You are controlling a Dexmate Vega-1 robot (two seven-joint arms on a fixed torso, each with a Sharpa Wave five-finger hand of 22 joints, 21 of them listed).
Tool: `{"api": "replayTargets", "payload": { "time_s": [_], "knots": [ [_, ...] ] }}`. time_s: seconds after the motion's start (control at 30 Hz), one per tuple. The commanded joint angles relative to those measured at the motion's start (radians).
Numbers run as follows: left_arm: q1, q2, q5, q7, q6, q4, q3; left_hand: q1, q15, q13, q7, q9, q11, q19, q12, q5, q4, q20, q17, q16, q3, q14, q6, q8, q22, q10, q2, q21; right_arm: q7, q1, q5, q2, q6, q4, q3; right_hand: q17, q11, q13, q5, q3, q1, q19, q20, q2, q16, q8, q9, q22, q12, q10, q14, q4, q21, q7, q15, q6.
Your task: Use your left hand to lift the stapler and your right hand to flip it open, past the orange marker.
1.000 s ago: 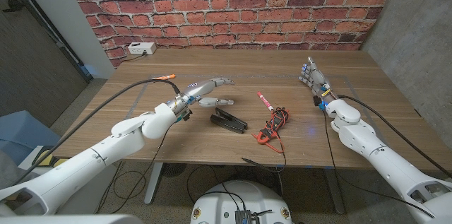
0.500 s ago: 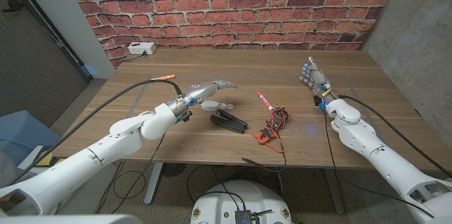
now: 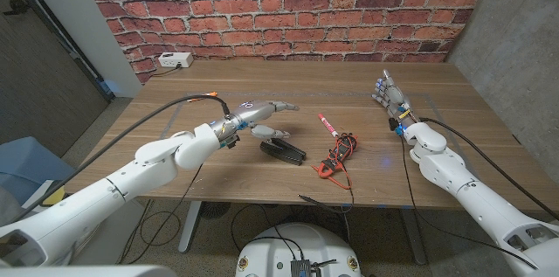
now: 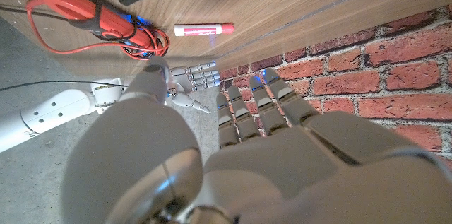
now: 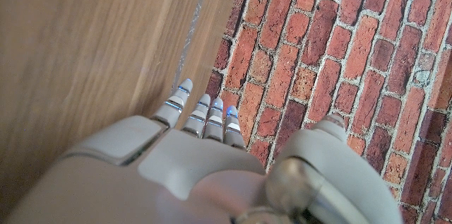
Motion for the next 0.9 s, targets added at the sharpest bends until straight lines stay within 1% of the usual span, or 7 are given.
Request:
{"api": "replayTargets", "payload": {
  "time_s": [0.03,0.1,0.23,0.33,0.57,0.7,0.9],
  "knots": [
    [-0.013,0.013,0.017,-0.042,-0.018,-0.025,0.004,0.016,-0.108,0.005,-0.002,0.003,-0.004,0.000,0.000,-0.005,0.002,-0.020,0.003,-0.005,0.004,-0.004,-0.002,-0.002,0.004,-0.010,-0.001,0.003,-0.003,-0.002,0.004,-0.001,-0.004,0.000,0.003,0.002,-0.004,0.002,-0.003,0.000,0.015,0.001,0.002,-0.002,0.007,0.001,0.003,0.001,0.000,0.001,-0.002,-0.004,0.003,-0.005,-0.009,0.003],
    [-0.012,0.016,0.031,-0.041,-0.017,-0.030,0.003,-0.006,-0.108,0.008,-0.002,0.003,-0.003,-0.003,-0.001,-0.010,0.015,-0.019,0.006,-0.006,-0.012,-0.008,-0.003,-0.002,0.006,-0.014,-0.011,0.003,-0.001,-0.001,0.003,0.000,-0.003,0.003,0.001,0.002,-0.005,0.002,-0.003,0.001,0.015,0.001,0.002,-0.001,0.007,0.001,0.003,0.001,0.000,0.001,-0.001,-0.004,0.003,-0.005,-0.009,0.004],
    [-0.006,0.018,0.032,-0.042,-0.019,-0.036,0.000,-0.010,-0.107,0.010,-0.002,0.004,-0.002,-0.003,0.000,-0.011,0.017,-0.018,0.006,-0.006,-0.016,-0.009,-0.001,-0.001,0.007,-0.015,-0.012,0.003,0.000,0.000,0.005,0.002,-0.001,0.008,0.002,0.001,-0.004,0.002,-0.003,0.001,0.016,0.001,0.002,-0.002,0.007,0.001,0.003,0.001,0.000,0.001,-0.002,-0.004,0.003,-0.005,-0.010,0.003],
    [-0.002,0.022,0.025,-0.048,-0.024,-0.041,-0.004,-0.008,-0.108,0.014,-0.021,0.007,-0.005,-0.012,0.001,-0.011,0.019,-0.015,0.007,-0.007,-0.018,-0.014,0.008,0.005,0.008,-0.015,-0.006,0.001,0.000,0.001,0.004,0.003,0.002,0.010,0.001,0.001,-0.004,0.001,-0.004,0.000,0.014,0.001,0.002,-0.002,0.007,0.001,0.003,0.001,0.000,0.000,-0.002,-0.004,0.003,-0.005,-0.009,0.004],
    [0.024,0.046,0.050,-0.057,-0.003,-0.089,-0.023,-0.018,-0.103,0.022,-0.016,0.013,-0.002,-0.031,-0.003,-0.012,0.024,-0.013,0.010,-0.011,-0.030,-0.030,-0.001,0.005,0.009,-0.030,-0.009,-0.005,0.002,0.002,-0.006,-0.003,0.006,0.012,-0.001,0.000,-0.004,0.000,-0.004,0.002,0.018,0.000,0.002,-0.001,0.007,-0.001,0.002,0.001,-0.002,-0.005,-0.003,-0.006,0.003,-0.006,-0.010,-0.002],
    [0.045,0.059,0.076,-0.049,0.016,-0.118,-0.036,-0.046,-0.100,0.027,-0.018,0.017,-0.002,-0.038,-0.006,-0.011,0.037,-0.011,0.013,-0.013,-0.049,-0.043,-0.017,0.001,0.009,-0.041,-0.017,-0.006,0.001,0.000,0.001,0.001,0.009,0.015,0.003,-0.001,-0.003,-0.001,-0.005,0.004,0.022,0.000,0.002,0.000,0.007,-0.001,0.002,0.001,-0.001,-0.004,-0.003,-0.009,0.003,-0.006,-0.010,-0.002],
    [0.065,0.079,0.123,-0.061,0.053,-0.156,-0.046,-0.017,-0.099,0.032,-0.016,0.019,-0.003,-0.047,-0.012,-0.004,0.024,-0.014,0.011,-0.018,-0.043,-0.063,-0.031,-0.001,0.009,-0.059,-0.003,-0.007,0.013,0.002,0.003,0.008,0.022,0.025,0.001,-0.003,-0.003,-0.002,-0.005,0.006,0.028,-0.001,0.003,0.000,0.007,-0.001,0.002,0.001,-0.001,-0.005,-0.004,-0.012,0.003,-0.007,-0.008,-0.003]
  ]
}}
